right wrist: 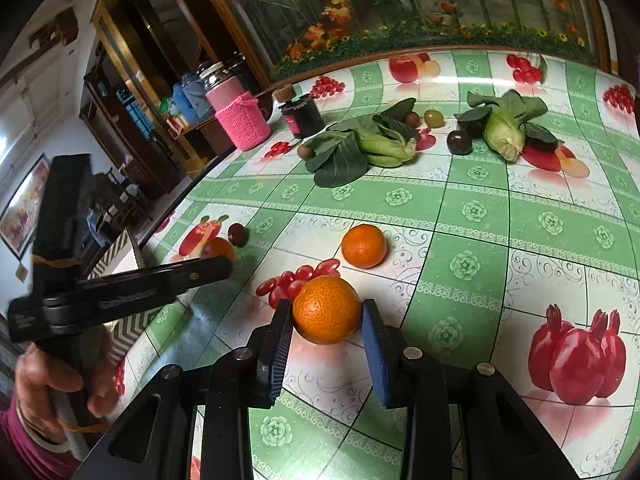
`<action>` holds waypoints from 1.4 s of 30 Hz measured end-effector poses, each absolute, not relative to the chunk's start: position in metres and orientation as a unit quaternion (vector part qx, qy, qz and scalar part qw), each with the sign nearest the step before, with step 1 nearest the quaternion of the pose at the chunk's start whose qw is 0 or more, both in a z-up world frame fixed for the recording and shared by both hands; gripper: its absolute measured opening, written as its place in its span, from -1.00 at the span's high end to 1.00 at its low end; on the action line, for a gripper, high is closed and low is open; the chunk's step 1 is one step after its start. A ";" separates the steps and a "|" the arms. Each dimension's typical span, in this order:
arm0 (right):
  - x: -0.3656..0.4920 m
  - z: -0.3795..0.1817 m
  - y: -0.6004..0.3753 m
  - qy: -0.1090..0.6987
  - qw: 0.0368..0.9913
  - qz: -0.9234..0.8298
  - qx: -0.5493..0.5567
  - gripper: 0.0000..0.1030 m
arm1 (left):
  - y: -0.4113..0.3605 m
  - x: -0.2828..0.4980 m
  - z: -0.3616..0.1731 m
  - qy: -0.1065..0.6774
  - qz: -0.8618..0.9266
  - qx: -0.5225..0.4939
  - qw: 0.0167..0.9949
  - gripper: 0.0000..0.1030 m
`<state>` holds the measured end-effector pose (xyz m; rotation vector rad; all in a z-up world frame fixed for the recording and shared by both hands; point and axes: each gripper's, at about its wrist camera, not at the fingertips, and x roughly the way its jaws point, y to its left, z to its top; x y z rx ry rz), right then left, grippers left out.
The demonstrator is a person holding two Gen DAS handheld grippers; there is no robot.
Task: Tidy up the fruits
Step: 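Close right tool on an orange while left tool grasps another orange, then carry both oranges over the white tray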
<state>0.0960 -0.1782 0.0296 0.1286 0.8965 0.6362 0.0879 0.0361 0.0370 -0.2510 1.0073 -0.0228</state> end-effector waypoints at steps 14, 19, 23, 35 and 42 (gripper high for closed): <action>0.047 0.048 -0.133 0.413 0.844 0.339 0.033 0.35 | 0.067 -0.016 0.063 0.460 -0.032 -0.080 0.884 0.44; 0.020 0.048 -0.108 0.409 0.839 0.359 0.030 0.35 | 0.086 -0.045 0.070 0.447 -0.014 -0.070 0.892 0.44; 0.004 0.048 -0.086 0.406 0.832 0.376 0.029 0.35 | 0.104 -0.069 0.072 0.427 0.029 -0.054 0.902 0.44; -0.033 0.050 -0.012 0.404 0.809 0.426 -0.011 0.35 | 0.168 -0.119 0.073 0.401 0.104 -0.052 0.909 0.43; -0.049 0.052 0.024 0.403 0.799 0.446 -0.034 0.35 | 0.196 -0.134 0.072 0.392 0.134 -0.056 0.909 0.43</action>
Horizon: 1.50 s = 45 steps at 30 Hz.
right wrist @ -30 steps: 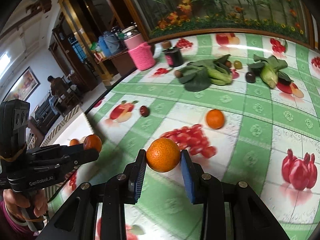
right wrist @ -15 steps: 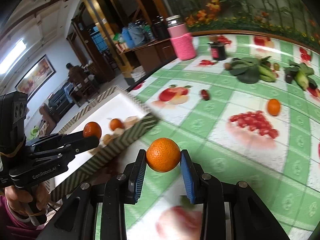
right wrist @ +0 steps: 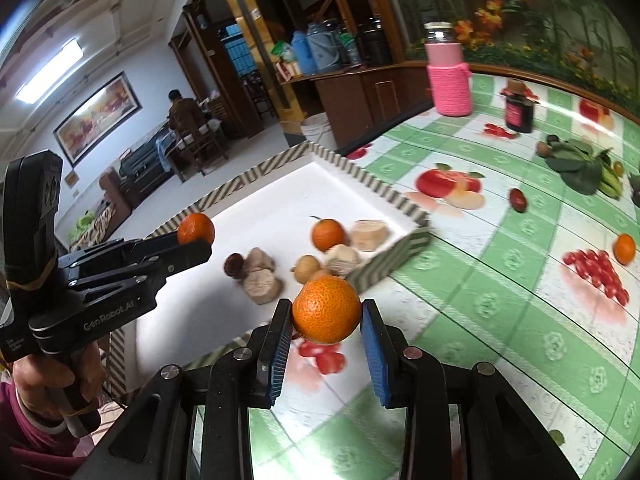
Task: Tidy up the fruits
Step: 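Carry both oranges over the white tray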
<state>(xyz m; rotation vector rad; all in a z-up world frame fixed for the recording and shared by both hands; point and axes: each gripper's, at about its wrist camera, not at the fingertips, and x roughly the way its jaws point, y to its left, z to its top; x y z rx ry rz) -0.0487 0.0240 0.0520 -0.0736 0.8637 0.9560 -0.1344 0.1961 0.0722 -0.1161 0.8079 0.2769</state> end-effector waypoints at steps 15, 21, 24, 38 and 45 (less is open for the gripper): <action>-0.067 0.052 0.068 0.406 0.779 0.471 -0.074 0.36 | 0.238 -0.148 0.057 0.408 0.147 -0.090 0.897 0.43; -0.061 0.051 0.082 0.409 0.777 0.471 -0.085 0.36 | 0.240 -0.151 0.050 0.422 0.141 -0.092 0.891 0.43; -0.053 0.048 0.092 0.414 0.774 0.470 -0.093 0.36 | 0.240 -0.152 0.047 0.428 0.138 -0.091 0.888 0.43; -0.025 0.035 0.133 0.424 0.770 0.458 -0.131 0.35 | 0.237 -0.150 0.032 0.454 0.122 -0.098 0.877 0.43; -0.018 0.032 0.131 0.435 0.765 0.463 -0.108 0.32 | 0.237 -0.149 0.030 0.460 0.129 -0.101 0.873 0.29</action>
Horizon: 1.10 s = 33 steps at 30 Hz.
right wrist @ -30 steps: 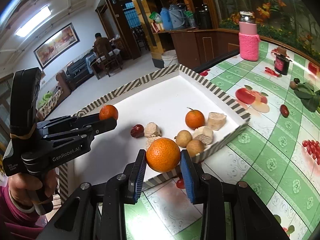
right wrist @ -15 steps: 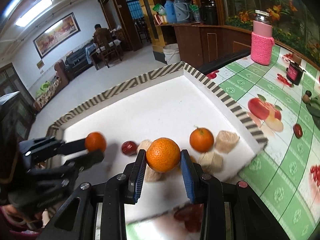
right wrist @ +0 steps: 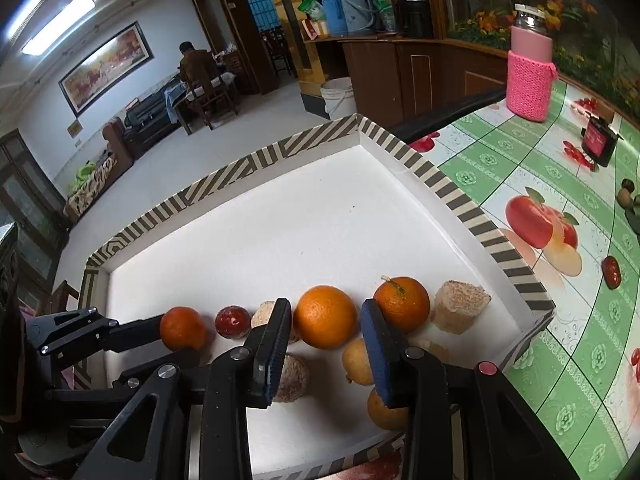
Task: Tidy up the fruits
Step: 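Open left tool to drop its orange while right tool keeps holding its orange, then move left tool back over the table toward a red date while right tool carries its orange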
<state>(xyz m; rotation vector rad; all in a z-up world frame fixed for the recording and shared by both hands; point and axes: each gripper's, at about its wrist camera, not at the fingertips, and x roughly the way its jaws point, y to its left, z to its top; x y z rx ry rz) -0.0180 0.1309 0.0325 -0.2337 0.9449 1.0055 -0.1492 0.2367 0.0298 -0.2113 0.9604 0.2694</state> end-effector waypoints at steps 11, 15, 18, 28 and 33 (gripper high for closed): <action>-0.032 0.055 0.079 0.413 0.787 0.453 -0.073 0.32 | 0.221 -0.146 0.032 0.448 0.124 -0.110 0.878 -0.03; -0.035 0.060 0.048 0.407 0.800 0.436 -0.058 0.32 | 0.215 -0.147 0.037 0.441 0.117 -0.110 0.883 -0.03; -0.032 0.061 0.019 0.404 0.811 0.421 -0.039 0.32 | 0.207 -0.149 0.045 0.433 0.113 -0.107 0.888 -0.03; -0.021 0.052 -0.065 0.410 0.844 0.345 0.003 0.32 | 0.153 -0.136 0.066 0.420 0.069 -0.092 0.900 -0.12; -0.021 0.059 -0.088 0.399 0.857 0.325 0.011 0.32 | 0.120 -0.119 0.071 0.413 0.054 -0.077 0.906 -0.12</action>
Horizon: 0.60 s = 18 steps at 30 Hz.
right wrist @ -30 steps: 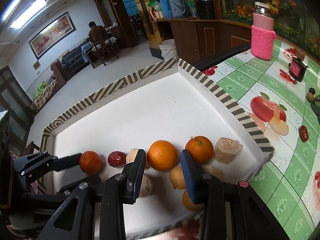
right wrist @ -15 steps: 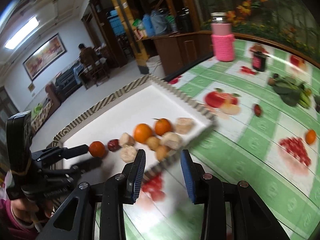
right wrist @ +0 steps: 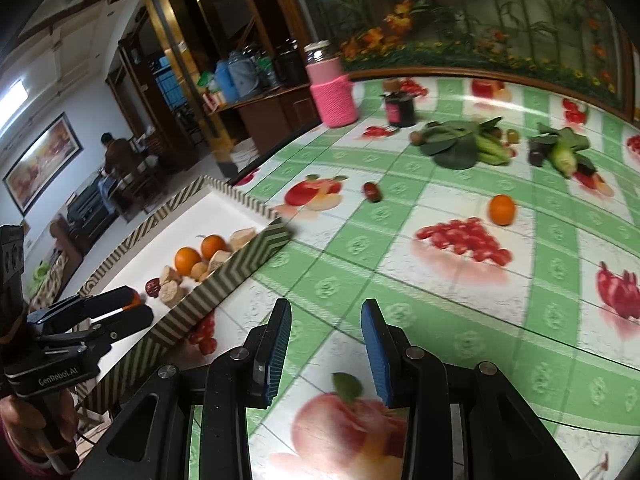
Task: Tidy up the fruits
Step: 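Move left tool back over the table toward a red date while right tool carries its orange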
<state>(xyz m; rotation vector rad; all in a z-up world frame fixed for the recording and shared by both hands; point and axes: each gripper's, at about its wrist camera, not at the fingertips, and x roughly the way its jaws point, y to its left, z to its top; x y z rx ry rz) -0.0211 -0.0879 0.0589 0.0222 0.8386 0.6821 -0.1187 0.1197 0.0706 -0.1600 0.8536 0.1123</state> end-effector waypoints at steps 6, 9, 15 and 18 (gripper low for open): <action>-0.018 0.065 -0.108 0.392 0.867 0.307 0.016 0.32 | 0.083 -0.097 0.078 0.403 0.041 -0.059 0.913 -0.12; -0.013 0.065 -0.119 0.392 0.870 0.297 0.019 0.32 | 0.069 -0.085 0.080 0.400 0.035 -0.053 0.914 -0.11; -0.003 0.063 -0.135 0.396 0.875 0.279 0.019 0.32 | 0.051 -0.064 0.087 0.386 0.037 -0.037 0.921 -0.12; 0.007 0.061 -0.139 0.399 0.875 0.273 0.014 0.30 | 0.045 -0.054 0.086 0.383 0.040 -0.029 0.922 -0.12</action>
